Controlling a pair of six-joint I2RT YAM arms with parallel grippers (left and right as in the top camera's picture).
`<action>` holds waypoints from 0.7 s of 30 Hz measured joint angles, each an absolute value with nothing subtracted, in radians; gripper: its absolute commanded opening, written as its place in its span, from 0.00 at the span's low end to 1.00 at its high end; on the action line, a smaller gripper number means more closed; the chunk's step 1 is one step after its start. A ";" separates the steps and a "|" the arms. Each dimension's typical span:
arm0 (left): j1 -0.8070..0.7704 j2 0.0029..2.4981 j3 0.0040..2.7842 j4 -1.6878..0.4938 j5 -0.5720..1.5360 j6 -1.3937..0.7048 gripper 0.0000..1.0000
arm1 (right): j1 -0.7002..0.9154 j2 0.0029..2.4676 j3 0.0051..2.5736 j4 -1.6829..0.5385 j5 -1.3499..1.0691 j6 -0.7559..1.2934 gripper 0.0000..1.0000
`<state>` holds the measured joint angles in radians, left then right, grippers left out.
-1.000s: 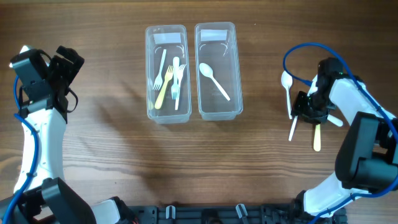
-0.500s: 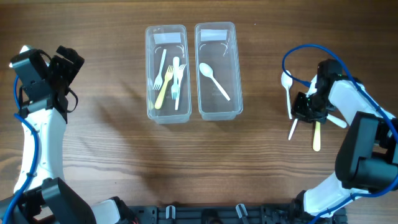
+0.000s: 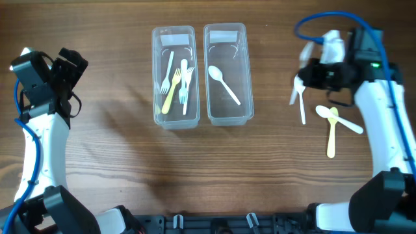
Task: Pack container
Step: 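Carry the white spoon into the right container and open the gripper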
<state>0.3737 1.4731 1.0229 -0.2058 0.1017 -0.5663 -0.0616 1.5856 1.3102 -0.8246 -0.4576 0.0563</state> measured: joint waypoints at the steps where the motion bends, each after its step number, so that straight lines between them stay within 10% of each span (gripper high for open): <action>1: 0.374 1.473 1.023 -0.206 0.102 -0.566 1.00 | -0.016 1.586 1.310 -0.818 -0.470 0.045 0.04; 11: 0.374 1.473 1.023 -0.206 0.102 -0.566 1.00 | 0.311 1.586 1.310 -0.606 -0.421 0.020 0.04; 15: 0.374 1.473 1.023 -0.205 0.102 -0.566 1.00 | 0.324 1.593 1.310 -0.578 -0.380 0.019 0.60; 21: 0.374 1.473 1.023 -0.205 0.102 -0.566 1.00 | 0.324 1.656 1.310 -0.521 -0.361 0.025 0.73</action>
